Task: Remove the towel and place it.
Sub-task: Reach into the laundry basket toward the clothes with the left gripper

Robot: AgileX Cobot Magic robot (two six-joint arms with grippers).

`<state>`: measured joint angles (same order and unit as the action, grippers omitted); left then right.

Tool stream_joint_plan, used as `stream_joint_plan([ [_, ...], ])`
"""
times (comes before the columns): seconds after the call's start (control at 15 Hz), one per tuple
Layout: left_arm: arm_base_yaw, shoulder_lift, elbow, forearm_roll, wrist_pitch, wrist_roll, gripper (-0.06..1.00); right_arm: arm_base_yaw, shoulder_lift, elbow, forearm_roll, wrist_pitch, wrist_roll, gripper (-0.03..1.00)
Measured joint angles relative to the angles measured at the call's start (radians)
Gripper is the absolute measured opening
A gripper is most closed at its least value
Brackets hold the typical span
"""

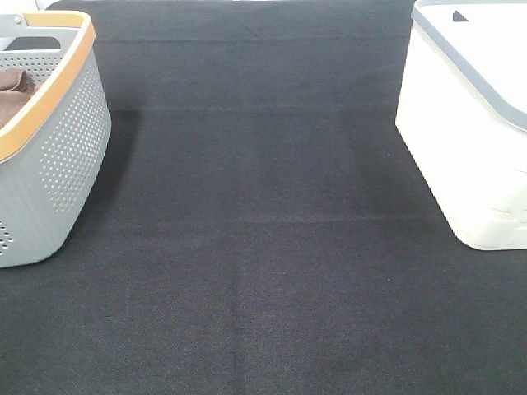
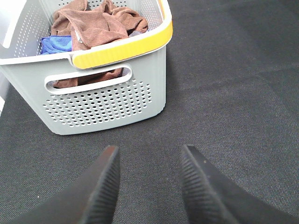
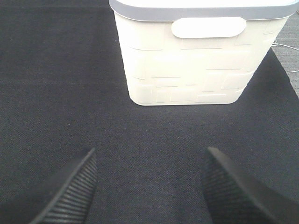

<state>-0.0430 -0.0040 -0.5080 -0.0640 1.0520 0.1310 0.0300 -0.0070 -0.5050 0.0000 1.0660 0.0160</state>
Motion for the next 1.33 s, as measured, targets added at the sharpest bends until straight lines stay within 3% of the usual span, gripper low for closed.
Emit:
stream_joint_plan([
  [1.33, 0.0, 0.0, 0.0, 0.0, 0.0, 0.0, 0.41, 0.0, 0.0, 0.0, 0.0, 0.0, 0.0, 0.62],
])
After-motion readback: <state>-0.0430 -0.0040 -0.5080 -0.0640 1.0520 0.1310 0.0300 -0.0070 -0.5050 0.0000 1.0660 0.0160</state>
